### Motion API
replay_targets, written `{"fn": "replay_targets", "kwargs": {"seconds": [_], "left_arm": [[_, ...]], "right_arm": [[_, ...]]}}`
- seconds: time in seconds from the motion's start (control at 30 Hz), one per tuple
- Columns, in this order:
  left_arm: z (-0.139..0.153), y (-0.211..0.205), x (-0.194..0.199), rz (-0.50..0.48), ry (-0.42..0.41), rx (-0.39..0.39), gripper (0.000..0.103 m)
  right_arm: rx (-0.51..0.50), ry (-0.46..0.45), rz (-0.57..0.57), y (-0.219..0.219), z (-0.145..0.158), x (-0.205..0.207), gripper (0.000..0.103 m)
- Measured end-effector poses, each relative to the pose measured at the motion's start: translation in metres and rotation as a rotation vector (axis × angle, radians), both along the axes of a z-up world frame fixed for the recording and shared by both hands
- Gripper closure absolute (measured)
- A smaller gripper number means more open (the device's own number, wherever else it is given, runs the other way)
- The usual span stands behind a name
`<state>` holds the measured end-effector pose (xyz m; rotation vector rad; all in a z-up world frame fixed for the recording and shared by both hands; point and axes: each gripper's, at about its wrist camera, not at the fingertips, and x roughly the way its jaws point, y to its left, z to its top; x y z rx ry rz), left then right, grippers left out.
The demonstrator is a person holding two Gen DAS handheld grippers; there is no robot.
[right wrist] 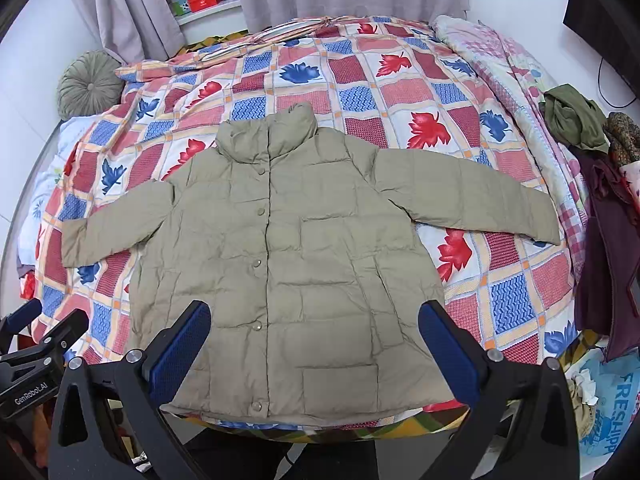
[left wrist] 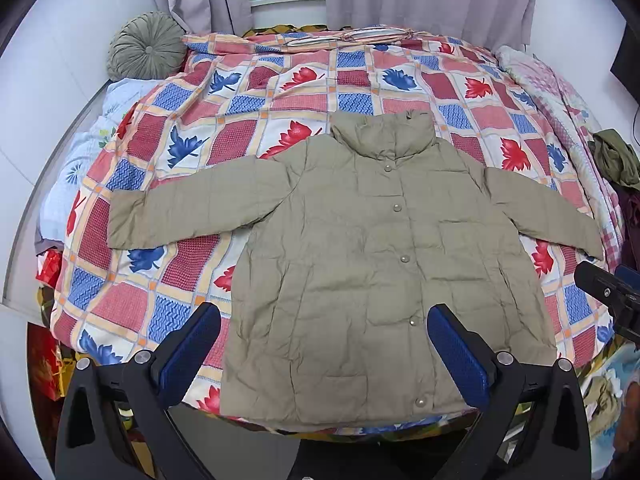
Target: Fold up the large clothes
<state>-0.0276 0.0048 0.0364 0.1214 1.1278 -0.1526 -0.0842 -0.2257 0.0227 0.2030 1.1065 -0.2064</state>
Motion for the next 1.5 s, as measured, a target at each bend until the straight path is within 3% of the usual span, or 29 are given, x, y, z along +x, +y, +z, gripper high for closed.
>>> {"fn": "replay_targets", "kwargs": {"seconds": [1.5], "left_arm": [[0.0015,-0.0019,0.0013,0.000,0.001,0.001,0.000]], "right_arm": [[0.004,0.005,-0.001,0.0018,-0.0005,0.0032,0.000]]}}
